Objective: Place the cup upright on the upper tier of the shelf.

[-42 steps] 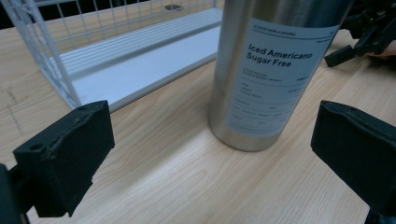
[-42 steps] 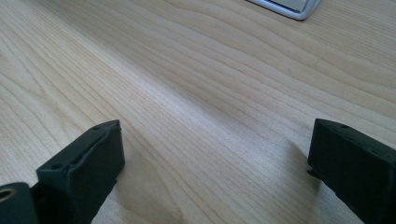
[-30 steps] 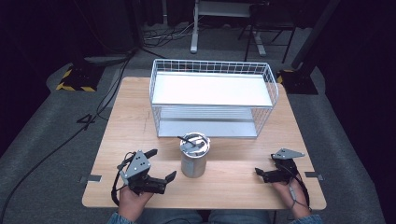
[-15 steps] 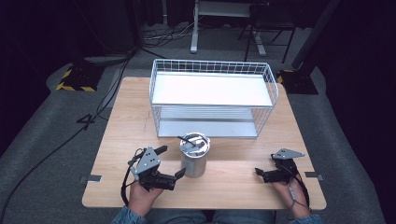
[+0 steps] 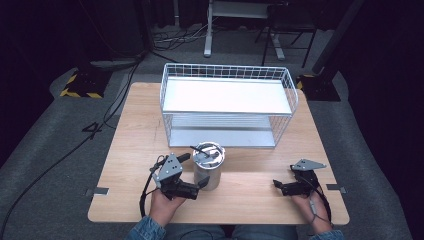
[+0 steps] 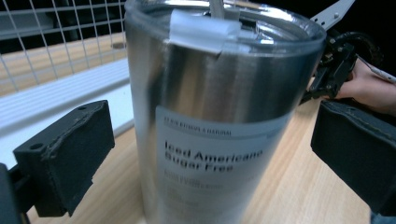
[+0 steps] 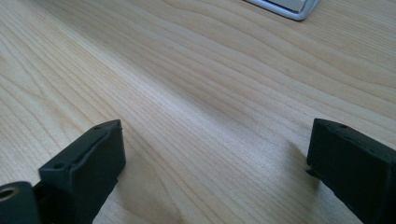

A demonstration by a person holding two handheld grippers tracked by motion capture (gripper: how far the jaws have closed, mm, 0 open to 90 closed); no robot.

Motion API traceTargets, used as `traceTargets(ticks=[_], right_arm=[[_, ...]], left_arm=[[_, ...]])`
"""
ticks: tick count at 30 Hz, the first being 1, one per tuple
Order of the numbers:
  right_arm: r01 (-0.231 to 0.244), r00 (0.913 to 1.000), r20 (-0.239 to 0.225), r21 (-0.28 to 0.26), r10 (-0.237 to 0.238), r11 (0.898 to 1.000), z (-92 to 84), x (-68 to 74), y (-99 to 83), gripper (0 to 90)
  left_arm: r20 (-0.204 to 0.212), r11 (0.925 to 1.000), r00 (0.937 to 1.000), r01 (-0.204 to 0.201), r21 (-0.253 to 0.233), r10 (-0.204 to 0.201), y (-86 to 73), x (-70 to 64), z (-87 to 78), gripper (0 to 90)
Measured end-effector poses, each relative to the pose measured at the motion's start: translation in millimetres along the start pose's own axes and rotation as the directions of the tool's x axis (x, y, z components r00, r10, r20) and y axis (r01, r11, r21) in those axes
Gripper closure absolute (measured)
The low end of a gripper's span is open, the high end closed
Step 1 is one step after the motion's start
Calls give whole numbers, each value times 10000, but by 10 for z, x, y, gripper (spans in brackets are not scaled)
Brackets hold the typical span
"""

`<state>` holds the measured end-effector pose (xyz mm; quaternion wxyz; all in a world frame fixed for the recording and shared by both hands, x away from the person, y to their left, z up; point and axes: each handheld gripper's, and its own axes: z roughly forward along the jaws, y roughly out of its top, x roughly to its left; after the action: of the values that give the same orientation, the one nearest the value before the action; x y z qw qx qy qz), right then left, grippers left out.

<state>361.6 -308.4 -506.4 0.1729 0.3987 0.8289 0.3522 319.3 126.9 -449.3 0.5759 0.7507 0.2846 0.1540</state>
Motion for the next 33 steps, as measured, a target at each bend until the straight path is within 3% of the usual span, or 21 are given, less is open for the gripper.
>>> traceTargets(ticks=[6, 14, 33], right_arm=[[-1, 10000, -1, 1, 1, 10000, 0, 0, 0, 46], [-14, 10000, 13, -1, 14, 10000, -1, 0, 0, 48], [-33, 10000, 32, -21, 33, 10000, -3, 0, -1, 55]], left_arm=[[-77, 9997, 10000, -51, -256, 49, 9, 16, 93, 0], [-124, 9987, 9989, -462, -201, 460, 31, -33, 240, 0], [-599, 9981, 9964, -598, 155, 606, -14, -63, 444, 5]])
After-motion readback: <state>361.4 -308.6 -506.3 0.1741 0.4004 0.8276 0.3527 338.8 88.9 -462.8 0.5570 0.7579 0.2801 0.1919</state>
